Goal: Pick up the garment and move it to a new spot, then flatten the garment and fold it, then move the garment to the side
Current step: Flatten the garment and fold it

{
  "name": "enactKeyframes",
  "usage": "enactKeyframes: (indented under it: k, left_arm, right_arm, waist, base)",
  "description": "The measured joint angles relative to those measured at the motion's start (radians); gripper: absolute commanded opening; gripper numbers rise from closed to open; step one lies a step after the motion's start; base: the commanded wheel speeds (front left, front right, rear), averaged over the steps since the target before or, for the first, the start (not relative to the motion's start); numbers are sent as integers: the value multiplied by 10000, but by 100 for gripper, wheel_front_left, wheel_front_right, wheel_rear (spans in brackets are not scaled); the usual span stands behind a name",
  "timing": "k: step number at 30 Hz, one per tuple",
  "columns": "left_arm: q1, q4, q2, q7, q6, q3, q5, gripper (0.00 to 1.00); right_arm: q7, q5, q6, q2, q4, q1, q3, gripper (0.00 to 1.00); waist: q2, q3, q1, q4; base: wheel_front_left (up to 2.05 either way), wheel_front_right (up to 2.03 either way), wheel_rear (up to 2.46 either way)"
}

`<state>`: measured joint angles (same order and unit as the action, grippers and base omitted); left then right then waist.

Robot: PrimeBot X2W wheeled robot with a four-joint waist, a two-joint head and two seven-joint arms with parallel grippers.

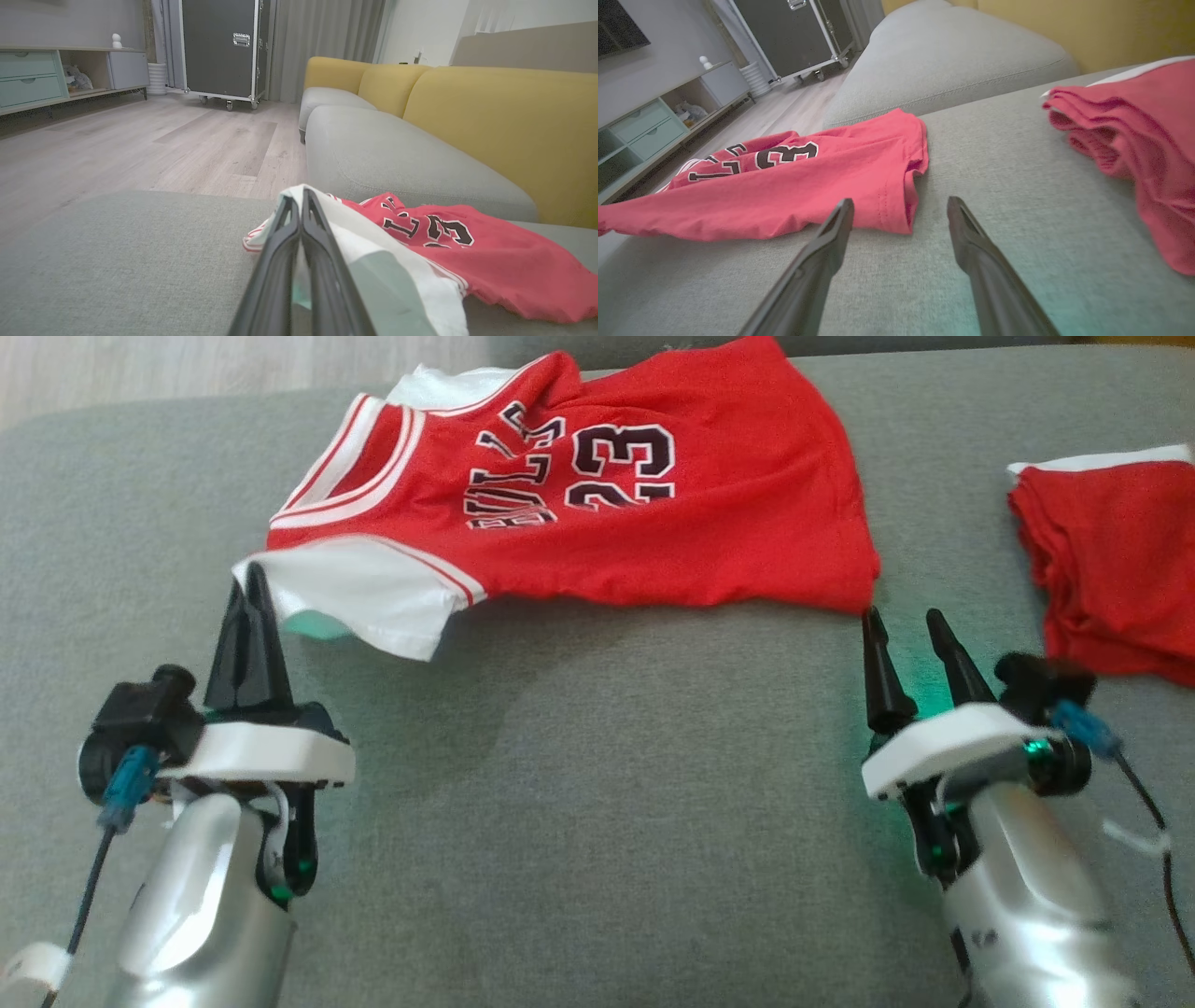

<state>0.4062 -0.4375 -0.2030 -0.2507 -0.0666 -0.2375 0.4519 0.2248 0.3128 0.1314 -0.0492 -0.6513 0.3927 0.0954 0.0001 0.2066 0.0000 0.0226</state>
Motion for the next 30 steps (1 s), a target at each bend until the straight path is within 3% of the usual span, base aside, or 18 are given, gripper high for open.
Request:
enactKeyframes:
  k: [8,12,19,20,21,22,30]
  left_arm:
    - [-262,1080,422,-15,165,612,-635,0]
    - [-278,1168,652,-15,493,709,-932,0]
    - [-272,1101,880,-15,767,779,-1279,0]
    - [-272,1051,890,-15,769,788,-1329,0]
    - [-272,974,895,-15,773,805,-1361,0]
    - [-272,907,901,-15,838,826,-1361,0]
    - [-336,552,932,-15,938,1421,-1421,0]
  right_arm:
    - [-284,176,2,-13,-2732,1740,-36,100]
    - [-253,412,0,-33,-3969,2496,385,100]
    - [-132,721,2,-123,-5058,3395,1139,100]
    - [-136,800,2,-136,-5170,3469,1287,87]
    - [-138,880,2,-151,-5265,3537,1425,31]
    - [-138,959,0,-173,-5321,3583,1565,0]
    - [63,1801,2,-173,-5101,3493,2355,0]
  waist:
    - [0,207,1,345]
    - [0,371,1,469]
    - [0,539,1,512]
    - [0,543,1,513]
    - [0,541,1,513]
    - [0,532,0,509]
    - [0,153,0,353]
  base:
    - [0,0,0]
    - [0,0,0]
    - [0,0,0]
    - [0,0,0]
    - [0,0,0]
    - [0,0,0]
    - [0,0,0]
